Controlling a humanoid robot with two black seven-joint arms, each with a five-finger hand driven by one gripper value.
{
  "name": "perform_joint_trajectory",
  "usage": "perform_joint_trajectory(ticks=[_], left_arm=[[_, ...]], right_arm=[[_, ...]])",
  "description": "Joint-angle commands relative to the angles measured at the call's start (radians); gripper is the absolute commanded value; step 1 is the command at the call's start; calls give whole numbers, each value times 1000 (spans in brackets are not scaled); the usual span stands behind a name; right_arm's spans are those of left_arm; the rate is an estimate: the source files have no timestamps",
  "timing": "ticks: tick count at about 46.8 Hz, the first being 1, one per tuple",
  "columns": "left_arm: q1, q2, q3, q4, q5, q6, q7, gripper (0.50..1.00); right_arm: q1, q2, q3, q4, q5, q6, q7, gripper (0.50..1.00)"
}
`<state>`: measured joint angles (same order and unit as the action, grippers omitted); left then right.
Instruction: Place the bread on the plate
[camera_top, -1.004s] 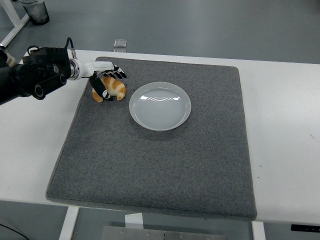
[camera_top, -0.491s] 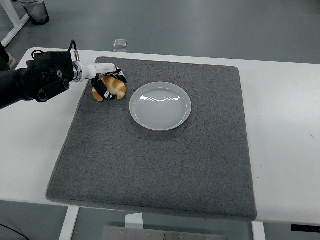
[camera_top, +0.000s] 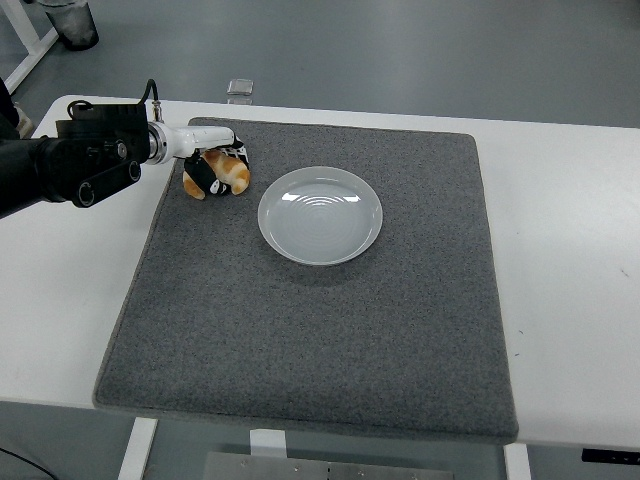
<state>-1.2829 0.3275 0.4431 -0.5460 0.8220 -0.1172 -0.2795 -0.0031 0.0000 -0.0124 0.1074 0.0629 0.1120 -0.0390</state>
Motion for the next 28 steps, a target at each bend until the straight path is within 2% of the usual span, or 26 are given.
perform_joint_trajectory(ticks=[1,14,28], left_arm=[[-6,1,-1,0,2,1,0,500],[-73,18,-11,-45,-4,13,0,500],[-346,148,-11,-135,-21,-4,0,500]], right_arm=[[0,0,0,0,0,0,1,952],[0,0,0,0,0,0,1,952],[0,0,0,0,0,0,1,952]])
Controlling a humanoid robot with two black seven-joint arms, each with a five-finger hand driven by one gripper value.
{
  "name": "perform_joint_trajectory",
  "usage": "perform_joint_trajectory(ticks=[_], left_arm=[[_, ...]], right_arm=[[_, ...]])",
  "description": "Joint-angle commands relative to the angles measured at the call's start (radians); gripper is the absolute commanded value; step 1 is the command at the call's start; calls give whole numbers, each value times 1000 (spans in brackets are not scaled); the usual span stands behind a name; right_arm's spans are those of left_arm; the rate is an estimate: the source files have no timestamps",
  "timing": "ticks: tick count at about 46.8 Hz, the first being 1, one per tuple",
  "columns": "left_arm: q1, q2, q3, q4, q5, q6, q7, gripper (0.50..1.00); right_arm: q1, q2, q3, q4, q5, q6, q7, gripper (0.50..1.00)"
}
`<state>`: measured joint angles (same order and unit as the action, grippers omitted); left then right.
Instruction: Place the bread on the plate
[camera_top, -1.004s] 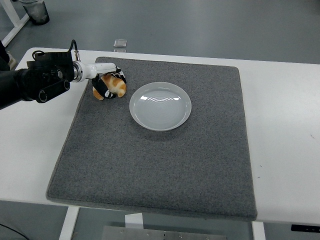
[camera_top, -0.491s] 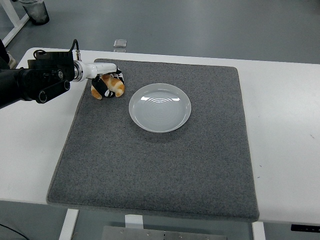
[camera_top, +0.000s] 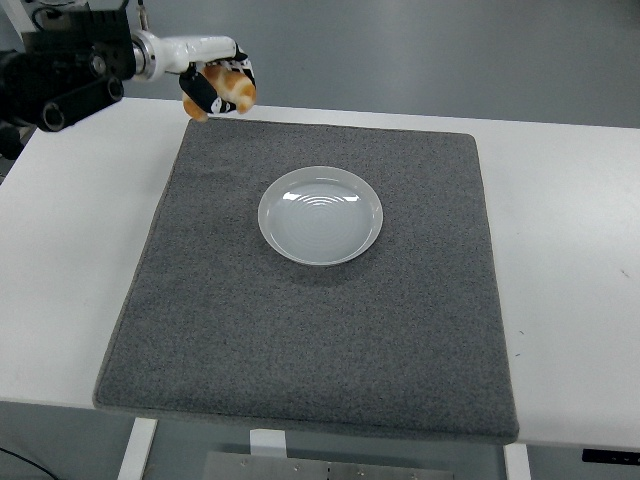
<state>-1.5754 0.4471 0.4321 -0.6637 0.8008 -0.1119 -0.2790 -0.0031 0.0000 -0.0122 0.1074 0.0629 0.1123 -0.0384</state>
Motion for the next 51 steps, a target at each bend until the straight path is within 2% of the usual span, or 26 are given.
perform_joint_trajectory(ticks=[1,9,14,18,29,35,45,51], left_arm=[[-70,38,2,-25,0,-12,0,500],[-149,68,2,-117,1,-28,-6,500],[-149,64,-1,-169,8,-15,-25,500],[-141,53,-29,-203,17,-5,-61,500],[-127,-68,-58,-215,31,26,-130,500],[-81,-117,-58,-214,90,38,-152,500],[24,-177,-56,-205,224,112,-150,500],[84,-191,-56,-198,250,126,-146,500]], right_arm=[[0,0,0,0,0,0,-1,952],[0,0,0,0,0,0,-1,952],[0,0,0,0,0,0,0,952],[0,0,0,0,0,0,-1,952],[0,0,0,0,0,0,0,952],[0,0,0,0,0,1,0,952],[0,0,0,0,0,0,0,952],[0,0,0,0,0,0,0,954]])
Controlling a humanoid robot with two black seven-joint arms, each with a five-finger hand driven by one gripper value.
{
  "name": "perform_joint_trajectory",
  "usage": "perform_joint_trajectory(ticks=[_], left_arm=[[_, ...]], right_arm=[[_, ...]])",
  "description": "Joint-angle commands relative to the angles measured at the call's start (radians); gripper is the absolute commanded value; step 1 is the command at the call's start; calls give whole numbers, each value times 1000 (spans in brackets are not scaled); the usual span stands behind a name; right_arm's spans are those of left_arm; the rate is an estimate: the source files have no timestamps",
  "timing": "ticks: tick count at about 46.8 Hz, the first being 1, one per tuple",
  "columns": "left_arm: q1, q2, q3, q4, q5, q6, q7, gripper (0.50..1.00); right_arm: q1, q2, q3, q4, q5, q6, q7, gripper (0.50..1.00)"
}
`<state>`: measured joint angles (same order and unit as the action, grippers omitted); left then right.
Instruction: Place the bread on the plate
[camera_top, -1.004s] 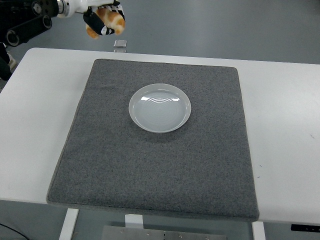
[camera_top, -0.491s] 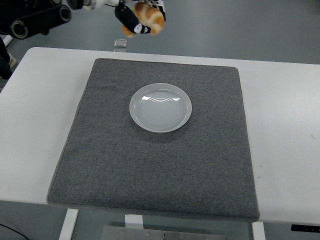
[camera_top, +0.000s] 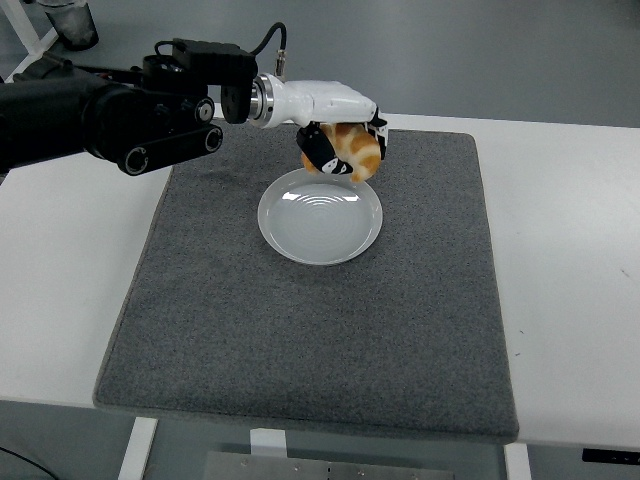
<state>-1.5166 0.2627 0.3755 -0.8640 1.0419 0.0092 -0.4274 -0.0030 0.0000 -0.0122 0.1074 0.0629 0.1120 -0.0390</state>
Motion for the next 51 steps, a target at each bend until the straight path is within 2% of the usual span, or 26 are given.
perform_joint_trajectory(ticks=[1,23,43,51], left_arm=[[33,-8,2,3,10,5,3,500],[127,-23,5,45,47,6,7,500],[156,-30,6,60,63,8,9,500],[161,-30,11,60,64,35,10,500]], right_arm=[[0,0,0,0,0,0,-1,952],[0,0,0,0,0,0,-1,952],[0,0,0,0,0,0,1,952],[0,0,0,0,0,0,1,952]])
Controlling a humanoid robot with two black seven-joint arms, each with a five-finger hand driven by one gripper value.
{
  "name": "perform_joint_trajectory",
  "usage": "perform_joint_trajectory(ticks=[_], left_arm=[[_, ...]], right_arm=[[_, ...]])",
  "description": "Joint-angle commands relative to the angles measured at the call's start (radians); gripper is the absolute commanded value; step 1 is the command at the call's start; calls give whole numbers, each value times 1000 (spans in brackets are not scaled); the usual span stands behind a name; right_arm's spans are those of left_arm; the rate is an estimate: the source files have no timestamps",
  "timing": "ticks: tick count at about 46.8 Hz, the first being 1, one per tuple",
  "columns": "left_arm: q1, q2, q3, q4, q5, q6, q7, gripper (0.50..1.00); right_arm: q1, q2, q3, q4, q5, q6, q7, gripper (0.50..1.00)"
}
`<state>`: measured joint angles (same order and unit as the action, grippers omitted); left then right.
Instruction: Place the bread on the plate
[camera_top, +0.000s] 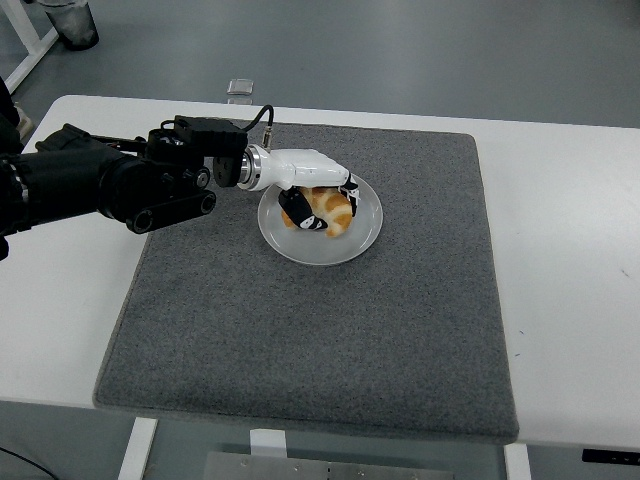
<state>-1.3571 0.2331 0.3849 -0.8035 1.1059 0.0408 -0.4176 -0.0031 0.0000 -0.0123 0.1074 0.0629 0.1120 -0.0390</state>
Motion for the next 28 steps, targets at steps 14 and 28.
perform_joint_trajectory(ticks=[14,28], left_arm=[[18,0,2,1,-1,14,0,500],[30,0,-1,1,-8,16,0,794]], right_arm=[[0,0,0,0,0,0,1,952],[0,0,0,0,0,0,1,952]])
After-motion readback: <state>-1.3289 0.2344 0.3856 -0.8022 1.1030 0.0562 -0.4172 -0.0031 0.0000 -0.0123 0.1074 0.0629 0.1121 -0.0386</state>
